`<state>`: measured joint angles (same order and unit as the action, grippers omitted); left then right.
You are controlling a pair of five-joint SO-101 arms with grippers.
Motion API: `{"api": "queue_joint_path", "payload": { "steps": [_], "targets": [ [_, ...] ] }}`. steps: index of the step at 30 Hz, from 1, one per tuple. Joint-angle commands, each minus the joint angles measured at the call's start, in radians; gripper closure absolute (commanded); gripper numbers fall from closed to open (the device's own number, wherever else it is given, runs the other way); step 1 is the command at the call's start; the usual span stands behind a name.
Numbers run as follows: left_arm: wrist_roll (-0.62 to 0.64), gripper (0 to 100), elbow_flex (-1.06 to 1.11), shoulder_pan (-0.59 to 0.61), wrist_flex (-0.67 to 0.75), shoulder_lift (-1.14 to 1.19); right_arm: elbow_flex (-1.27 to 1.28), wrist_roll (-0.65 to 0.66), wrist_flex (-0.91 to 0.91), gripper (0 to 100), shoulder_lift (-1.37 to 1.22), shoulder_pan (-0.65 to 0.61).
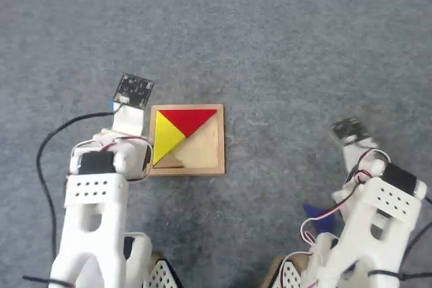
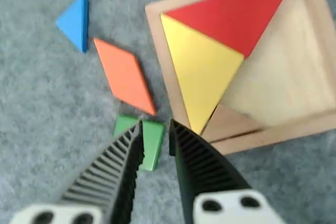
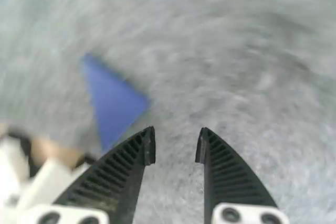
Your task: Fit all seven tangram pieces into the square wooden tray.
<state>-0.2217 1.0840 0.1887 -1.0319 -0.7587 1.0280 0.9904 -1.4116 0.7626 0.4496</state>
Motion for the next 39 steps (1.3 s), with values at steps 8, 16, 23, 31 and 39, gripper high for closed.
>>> {"api": "queue_joint_path", "payload": {
  "steps": [8, 16, 23, 31, 39],
  "targets": [
    [-0.149, 92, 0.188, 0.063, 0.187, -0.028, -0.040, 0.288, -0.237, 75.7, -0.005, -0.183],
    [-0.183, 92, 0.226, 0.063, 0.229, -0.028, 0.063, 0.423, -0.142, 75.3, -0.016, -0.277],
    [-0.183, 92, 0.226, 0.063, 0.229, -0.028, 0.057, 0.594, -0.159, 75.3, -0.272, -0.265],
    [-0.183, 92, 0.229, 0.063, 0.229, -0.028, -0.026, 0.597, -0.008, 75.7, -0.483, -0.260],
    [-0.187, 92, 0.231, 0.063, 0.229, -0.028, -0.026, 0.506, 0.197, 75.7, -0.349, -0.266]
  ]
}}
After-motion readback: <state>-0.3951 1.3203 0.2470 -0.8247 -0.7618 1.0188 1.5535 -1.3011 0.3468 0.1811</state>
